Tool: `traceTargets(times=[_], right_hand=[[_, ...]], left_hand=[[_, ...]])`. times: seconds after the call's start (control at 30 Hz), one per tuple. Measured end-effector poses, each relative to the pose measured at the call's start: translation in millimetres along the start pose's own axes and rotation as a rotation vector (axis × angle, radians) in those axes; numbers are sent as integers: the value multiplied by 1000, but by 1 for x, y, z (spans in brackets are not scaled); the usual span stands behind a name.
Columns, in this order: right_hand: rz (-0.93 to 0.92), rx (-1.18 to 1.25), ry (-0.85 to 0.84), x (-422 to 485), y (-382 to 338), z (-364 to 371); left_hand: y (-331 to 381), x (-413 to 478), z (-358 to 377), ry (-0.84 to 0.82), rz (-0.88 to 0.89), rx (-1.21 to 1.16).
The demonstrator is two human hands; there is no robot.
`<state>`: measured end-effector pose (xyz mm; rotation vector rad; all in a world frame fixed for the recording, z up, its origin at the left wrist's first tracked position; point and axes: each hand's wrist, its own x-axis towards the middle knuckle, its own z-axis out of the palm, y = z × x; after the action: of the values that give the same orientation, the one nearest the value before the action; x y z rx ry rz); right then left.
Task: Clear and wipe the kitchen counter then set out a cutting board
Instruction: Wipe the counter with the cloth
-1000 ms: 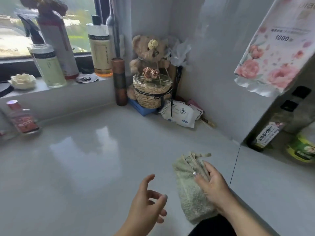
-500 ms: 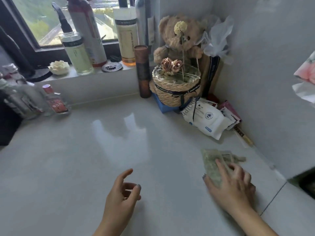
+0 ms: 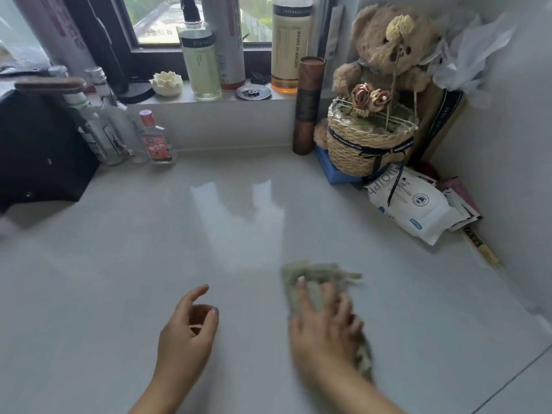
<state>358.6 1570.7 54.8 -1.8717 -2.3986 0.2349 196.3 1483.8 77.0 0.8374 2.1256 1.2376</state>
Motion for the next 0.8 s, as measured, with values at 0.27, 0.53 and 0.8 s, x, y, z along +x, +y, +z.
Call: traceTargets(times=[0.27, 0.53, 0.8], right_hand=[[14, 43, 63, 16, 25, 3], [302, 65, 10, 134, -69, 2], [-398, 80, 5, 12, -153, 30]], left_hand=[[-39, 34, -68, 250, -53, 432], [-66, 40, -128, 363, -113, 423], [-69, 83, -146, 348, -82, 560]])
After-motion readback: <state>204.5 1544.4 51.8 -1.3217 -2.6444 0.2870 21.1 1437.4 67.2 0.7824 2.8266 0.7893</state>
